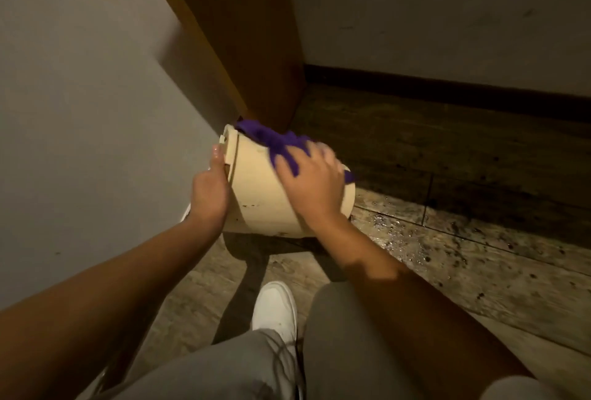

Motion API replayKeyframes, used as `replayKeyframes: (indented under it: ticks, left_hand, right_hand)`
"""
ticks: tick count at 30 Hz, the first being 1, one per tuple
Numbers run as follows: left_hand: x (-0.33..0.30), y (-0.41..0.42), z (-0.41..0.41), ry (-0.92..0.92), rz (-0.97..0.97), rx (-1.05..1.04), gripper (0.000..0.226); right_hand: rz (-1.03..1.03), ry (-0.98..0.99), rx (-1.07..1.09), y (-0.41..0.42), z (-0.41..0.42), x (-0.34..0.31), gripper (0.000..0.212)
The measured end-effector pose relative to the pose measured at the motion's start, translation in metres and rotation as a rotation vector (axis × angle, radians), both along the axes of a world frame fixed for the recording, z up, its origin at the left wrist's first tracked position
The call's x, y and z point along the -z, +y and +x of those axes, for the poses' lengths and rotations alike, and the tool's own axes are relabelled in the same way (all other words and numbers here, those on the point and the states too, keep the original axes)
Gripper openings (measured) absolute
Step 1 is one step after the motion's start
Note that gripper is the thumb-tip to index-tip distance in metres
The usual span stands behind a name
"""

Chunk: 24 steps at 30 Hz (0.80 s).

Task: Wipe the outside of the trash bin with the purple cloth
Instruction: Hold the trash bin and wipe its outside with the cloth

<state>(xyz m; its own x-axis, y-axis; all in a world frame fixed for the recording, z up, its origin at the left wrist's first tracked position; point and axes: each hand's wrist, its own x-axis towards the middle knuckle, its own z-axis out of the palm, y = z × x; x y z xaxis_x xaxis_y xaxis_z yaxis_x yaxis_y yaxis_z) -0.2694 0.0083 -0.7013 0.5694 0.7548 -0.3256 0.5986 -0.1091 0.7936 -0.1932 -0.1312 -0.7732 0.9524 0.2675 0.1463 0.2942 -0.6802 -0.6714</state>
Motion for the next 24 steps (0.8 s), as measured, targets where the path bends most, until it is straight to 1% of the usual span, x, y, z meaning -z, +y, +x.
replayKeyframes:
  ticks: [3,5,6,9,12,14,15,16,18,19,20,22,24]
  left_hand:
    - [0.000,0.004,-0.008,0.008,0.022,-0.056,0.057]
    - [0.000,0.004,-0.007,0.000,0.028,-0.028,0.057]
    - [0.000,0.003,-0.006,-0.001,0.026,-0.001,0.058]
    - [0.001,-0.002,0.002,0.002,0.037,0.046,0.064]
    - [-0.001,-0.005,0.010,-0.006,0.071,0.090,0.067]
    - [-0.001,-0.004,0.010,-0.032,0.122,0.105,0.062]
    - [-0.002,-0.004,0.008,-0.043,0.122,0.107,0.060]
    - [-0.001,-0.004,0.005,-0.046,0.112,0.119,0.059]
    - [0.001,-0.002,-0.002,-0.027,0.091,0.140,0.061]
    - [0.002,-0.004,-0.005,-0.008,0.090,0.156,0.063]
    - [0.005,-0.006,-0.008,0.002,0.099,0.177,0.063]
    - [0.010,-0.008,-0.011,-0.001,0.132,0.180,0.063]
    - [0.012,-0.014,-0.008,0.009,0.182,0.181,0.063]
  right_hand:
    - [-0.110,0.150,0.132,-0.033,0.022,0.032,0.045]
    - [-0.119,0.227,0.144,-0.049,0.031,0.039,0.046]
    - [-0.105,0.234,0.140,-0.051,0.034,0.037,0.044]
    - [0.049,0.128,0.069,-0.029,0.022,0.007,0.038]
    - [0.225,-0.010,-0.038,0.020,-0.013,-0.029,0.039]
    - [0.214,-0.043,-0.079,0.034,-0.020,-0.037,0.042]
    - [0.149,-0.025,-0.080,0.032,-0.012,-0.034,0.044]
    - [0.067,0.036,-0.069,0.026,0.003,-0.030,0.046]
    - [-0.061,0.288,-0.013,0.009,0.037,-0.014,0.049]
    - [-0.102,0.417,0.014,-0.006,0.049,-0.002,0.049]
    - [-0.120,0.504,0.046,-0.024,0.056,0.011,0.047]
    - [-0.067,0.574,0.123,-0.059,0.051,0.030,0.040]
    - [0.058,0.582,0.175,-0.076,0.035,0.034,0.035]
